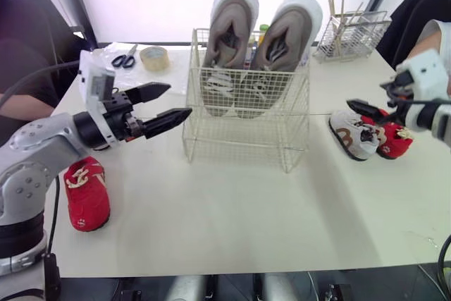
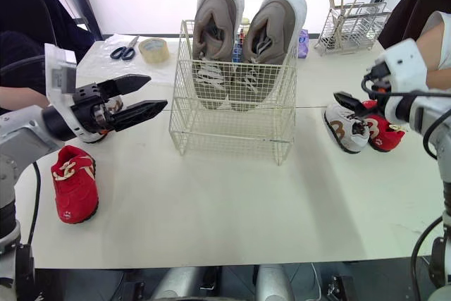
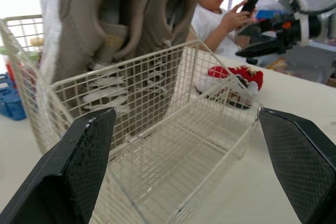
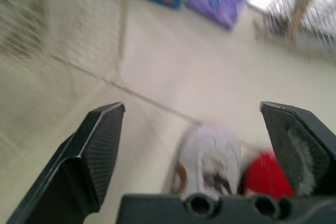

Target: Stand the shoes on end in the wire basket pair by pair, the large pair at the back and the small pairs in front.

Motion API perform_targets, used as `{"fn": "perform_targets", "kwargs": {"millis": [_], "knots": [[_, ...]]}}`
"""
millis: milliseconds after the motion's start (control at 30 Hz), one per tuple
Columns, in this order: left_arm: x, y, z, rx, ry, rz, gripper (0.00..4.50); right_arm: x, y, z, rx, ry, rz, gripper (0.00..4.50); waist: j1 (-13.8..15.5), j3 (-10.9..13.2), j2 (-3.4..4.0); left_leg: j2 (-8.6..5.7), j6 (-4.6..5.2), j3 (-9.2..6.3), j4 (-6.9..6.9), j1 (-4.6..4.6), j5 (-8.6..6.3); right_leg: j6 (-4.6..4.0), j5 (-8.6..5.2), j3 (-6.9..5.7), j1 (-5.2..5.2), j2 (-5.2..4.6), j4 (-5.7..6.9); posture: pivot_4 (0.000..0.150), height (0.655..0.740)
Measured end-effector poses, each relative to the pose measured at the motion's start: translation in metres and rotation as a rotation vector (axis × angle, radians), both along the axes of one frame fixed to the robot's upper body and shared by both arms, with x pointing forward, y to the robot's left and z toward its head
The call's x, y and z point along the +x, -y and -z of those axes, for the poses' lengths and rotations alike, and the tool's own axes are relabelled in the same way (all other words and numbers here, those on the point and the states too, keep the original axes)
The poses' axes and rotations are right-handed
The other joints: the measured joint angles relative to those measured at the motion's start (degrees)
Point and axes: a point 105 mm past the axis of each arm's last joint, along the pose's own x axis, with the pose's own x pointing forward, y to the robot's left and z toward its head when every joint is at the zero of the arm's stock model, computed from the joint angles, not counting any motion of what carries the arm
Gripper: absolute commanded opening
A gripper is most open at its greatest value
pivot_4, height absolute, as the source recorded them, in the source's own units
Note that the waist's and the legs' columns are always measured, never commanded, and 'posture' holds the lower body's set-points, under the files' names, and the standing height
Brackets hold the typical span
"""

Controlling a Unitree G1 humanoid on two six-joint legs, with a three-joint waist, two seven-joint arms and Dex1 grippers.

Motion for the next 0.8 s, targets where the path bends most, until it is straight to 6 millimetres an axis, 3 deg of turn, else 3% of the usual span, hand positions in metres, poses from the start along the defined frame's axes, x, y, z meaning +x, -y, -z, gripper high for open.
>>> {"fn": "perform_targets", "kwargs": {"millis": [133, 467, 800], "knots": [[0.0, 0.005, 0.003, 0.008, -0.012, 0.017, 4.46, -0.005, 0.016, 0.029, 0.051, -0.044, 0.095, 4.5, 0.01, 0.0, 0.0, 0.01, -0.11, 0.0, -0.23, 0.07, 0.09, -0.01, -0.01, 0.0, -0.01, 0.01, -0.02, 0.15, 0.74], [0.002, 0.007, 0.005, 0.024, -0.013, 0.025, 4.46, -0.012, 0.018, 0.077, 0.126, -0.14, 0.157, 4.5, 0.07, 0.01, 0.01, 0.0, -0.12, 0.0, -0.29, 0.08, 0.11, -0.02, -0.01, 0.0, -0.01, 0.02, -0.05, 0.15, 0.74], [0.005, 0.01, 0.006, 0.055, 0.012, 0.022, 4.46, -0.008, 0.019, 0.094, 0.118, -0.143, 0.189, 4.5, 0.07, 0.01, 0.01, 0.0, -0.13, 0.0, -0.3, 0.09, 0.11, -0.02, -0.01, 0.0, 0.01, 0.04, -0.07, 0.15, 0.74]]}}
